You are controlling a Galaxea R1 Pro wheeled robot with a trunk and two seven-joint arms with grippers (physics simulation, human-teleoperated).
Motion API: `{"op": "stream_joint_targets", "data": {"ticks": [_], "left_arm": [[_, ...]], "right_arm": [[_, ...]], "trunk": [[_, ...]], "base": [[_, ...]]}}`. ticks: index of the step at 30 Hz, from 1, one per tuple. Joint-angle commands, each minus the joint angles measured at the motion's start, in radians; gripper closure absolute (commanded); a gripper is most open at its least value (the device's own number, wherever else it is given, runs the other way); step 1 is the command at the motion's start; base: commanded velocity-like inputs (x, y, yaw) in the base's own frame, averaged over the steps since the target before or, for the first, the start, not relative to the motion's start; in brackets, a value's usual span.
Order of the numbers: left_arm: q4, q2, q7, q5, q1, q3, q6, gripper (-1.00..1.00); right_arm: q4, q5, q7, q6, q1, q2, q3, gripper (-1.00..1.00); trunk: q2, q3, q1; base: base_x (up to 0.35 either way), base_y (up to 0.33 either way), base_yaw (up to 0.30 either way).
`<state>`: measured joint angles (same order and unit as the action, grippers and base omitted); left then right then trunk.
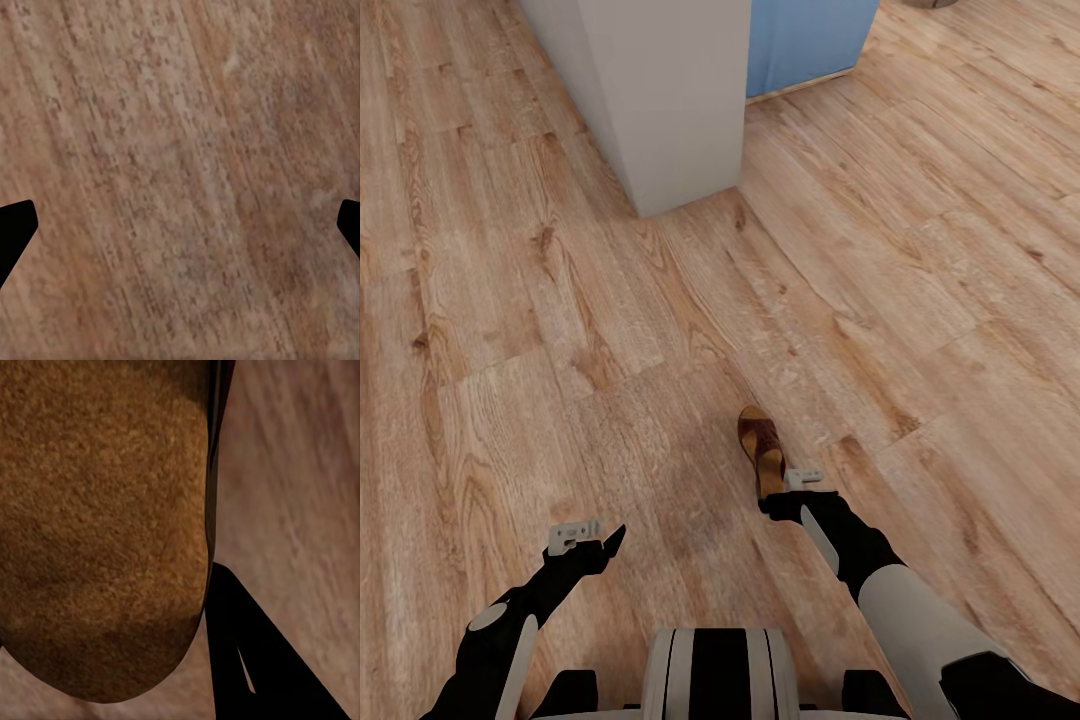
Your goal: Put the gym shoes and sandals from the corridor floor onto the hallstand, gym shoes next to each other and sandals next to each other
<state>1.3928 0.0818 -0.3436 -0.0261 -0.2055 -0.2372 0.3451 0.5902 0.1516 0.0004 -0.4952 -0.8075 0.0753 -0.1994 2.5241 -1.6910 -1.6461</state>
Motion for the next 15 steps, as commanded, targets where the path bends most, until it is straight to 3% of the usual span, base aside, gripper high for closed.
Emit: {"op": "stream_joint_targets", "data": {"ticks": [1,15], "left_arm": [[0.0,0.0,0.0,0.0,0.0,0.0,0.0,-1.0],[0.001,0.0,0.0,0.0,0.0,-0.001,0.0,-1.0]], "right_arm": [[0.0,0.002,-0.003,0.0,0.001,0.0,0.0,1.0],[0.0,0.003,-0.002,0.0,0.001,0.0,0.0,1.0]], "trunk": [[0.0,0.0,0.0],[0.0,0.0,0.0]], "base": [[0.0,0.0,0.0],[0.0,0.0,0.0]]}}
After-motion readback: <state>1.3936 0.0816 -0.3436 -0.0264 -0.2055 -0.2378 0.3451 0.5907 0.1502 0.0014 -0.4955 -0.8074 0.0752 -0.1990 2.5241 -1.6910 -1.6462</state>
